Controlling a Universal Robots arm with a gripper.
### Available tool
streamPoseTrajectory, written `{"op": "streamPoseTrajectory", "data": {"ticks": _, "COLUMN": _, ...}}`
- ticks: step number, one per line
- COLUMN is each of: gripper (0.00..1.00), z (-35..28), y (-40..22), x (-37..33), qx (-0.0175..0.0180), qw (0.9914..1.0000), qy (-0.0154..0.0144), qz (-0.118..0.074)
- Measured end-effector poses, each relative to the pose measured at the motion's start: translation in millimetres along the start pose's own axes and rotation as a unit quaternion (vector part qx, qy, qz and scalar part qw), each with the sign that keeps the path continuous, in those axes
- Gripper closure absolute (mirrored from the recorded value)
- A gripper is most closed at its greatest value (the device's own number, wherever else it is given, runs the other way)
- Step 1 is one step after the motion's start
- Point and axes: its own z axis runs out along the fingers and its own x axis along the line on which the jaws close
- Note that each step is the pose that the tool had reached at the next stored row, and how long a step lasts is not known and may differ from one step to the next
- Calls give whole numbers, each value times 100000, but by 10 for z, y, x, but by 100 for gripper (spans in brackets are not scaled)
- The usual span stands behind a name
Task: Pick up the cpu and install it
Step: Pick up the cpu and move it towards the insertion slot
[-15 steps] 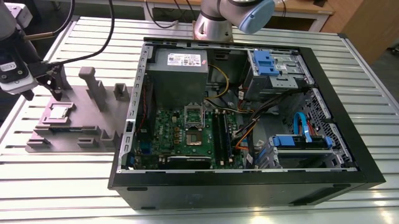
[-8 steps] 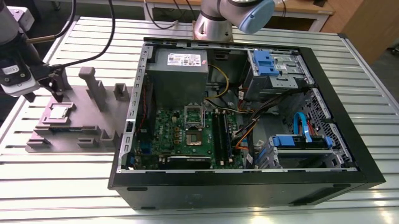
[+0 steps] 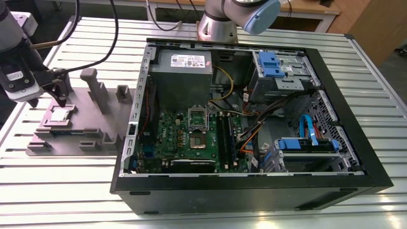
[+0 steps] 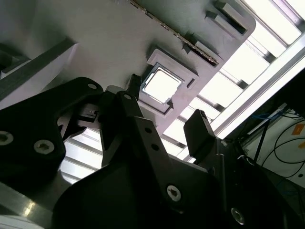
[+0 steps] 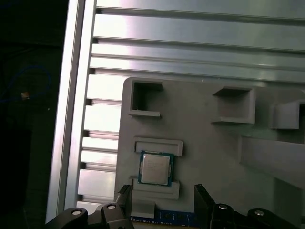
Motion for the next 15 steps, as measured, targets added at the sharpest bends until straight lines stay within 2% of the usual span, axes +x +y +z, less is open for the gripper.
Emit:
{"op": "streamPoseTrajectory", "data": {"ticks": 4, "gripper": 37, "z": 36, "y": -3, "x": -1, "qx": -2, "qw": 100000, "qy": -2, "qz": -1}}
{"op": "streamPoseTrajectory", "data": {"ticks": 11, "gripper": 37, "z": 40, "y": -4, "x": -2, "qx": -10, "qw": 100000, "qy": -10, "qz": -5}}
{"op": "streamPoseTrajectory", "data": {"ticks": 15, "gripper": 37, "z": 103, "y": -6, "x": -5, "qx": -9, "qw": 100000, "qy": -24, "qz": -8}}
